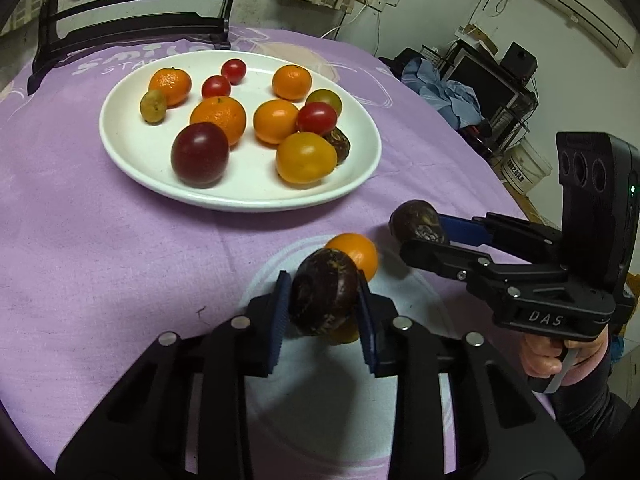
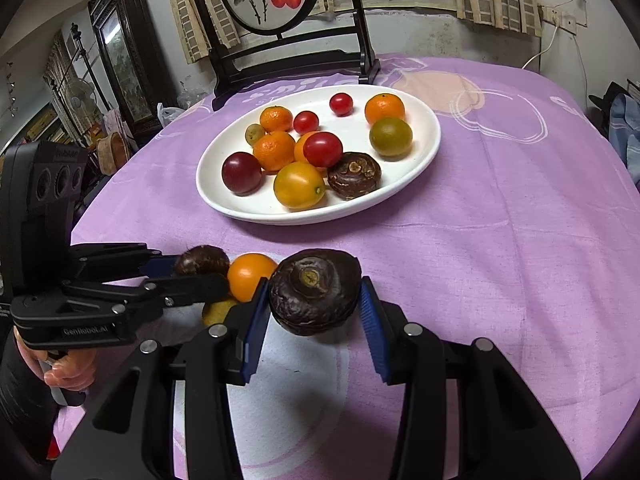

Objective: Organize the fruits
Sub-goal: 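Grasp a passion fruit with the right tool while the left grasps another passion fruit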

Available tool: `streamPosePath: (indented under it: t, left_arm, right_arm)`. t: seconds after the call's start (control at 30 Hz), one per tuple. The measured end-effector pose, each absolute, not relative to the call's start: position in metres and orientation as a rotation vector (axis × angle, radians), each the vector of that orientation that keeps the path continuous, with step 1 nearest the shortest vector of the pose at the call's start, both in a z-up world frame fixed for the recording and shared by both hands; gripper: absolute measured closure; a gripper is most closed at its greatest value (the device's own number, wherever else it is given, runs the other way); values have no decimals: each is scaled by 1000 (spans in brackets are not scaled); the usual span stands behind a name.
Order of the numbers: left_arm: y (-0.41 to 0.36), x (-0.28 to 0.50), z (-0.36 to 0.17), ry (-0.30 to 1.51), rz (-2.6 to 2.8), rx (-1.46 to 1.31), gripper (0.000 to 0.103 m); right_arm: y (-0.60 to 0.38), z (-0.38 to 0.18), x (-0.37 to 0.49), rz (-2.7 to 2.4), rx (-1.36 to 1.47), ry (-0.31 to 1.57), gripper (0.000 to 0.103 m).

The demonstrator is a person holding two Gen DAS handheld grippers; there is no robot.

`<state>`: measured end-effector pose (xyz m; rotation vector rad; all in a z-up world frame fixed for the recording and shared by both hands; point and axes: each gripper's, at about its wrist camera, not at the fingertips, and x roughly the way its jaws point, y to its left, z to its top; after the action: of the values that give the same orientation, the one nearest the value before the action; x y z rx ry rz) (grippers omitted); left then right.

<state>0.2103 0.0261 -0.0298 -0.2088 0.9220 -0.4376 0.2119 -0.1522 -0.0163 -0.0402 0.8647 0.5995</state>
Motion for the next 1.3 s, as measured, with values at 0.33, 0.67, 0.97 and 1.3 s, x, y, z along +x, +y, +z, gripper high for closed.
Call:
streamPosePath:
  t: [0.33, 0.67, 0.97, 1.3]
  left_arm:
    - [48, 195, 3, 804, -382, -231, 72]
    - [70, 262, 30, 686, -146, -226, 72]
    - [70, 264, 26, 655, 16, -163, 17]
    - [68, 231, 17, 683, 74, -129, 6]
  right_arm:
    - [-155, 1, 206, 650, 45, 773, 59]
    - [-115, 21, 278, 595, 77, 633, 58]
    - [-126, 34, 270, 584, 113, 580, 43]
    - [-125, 24, 227, 626, 73, 620, 43]
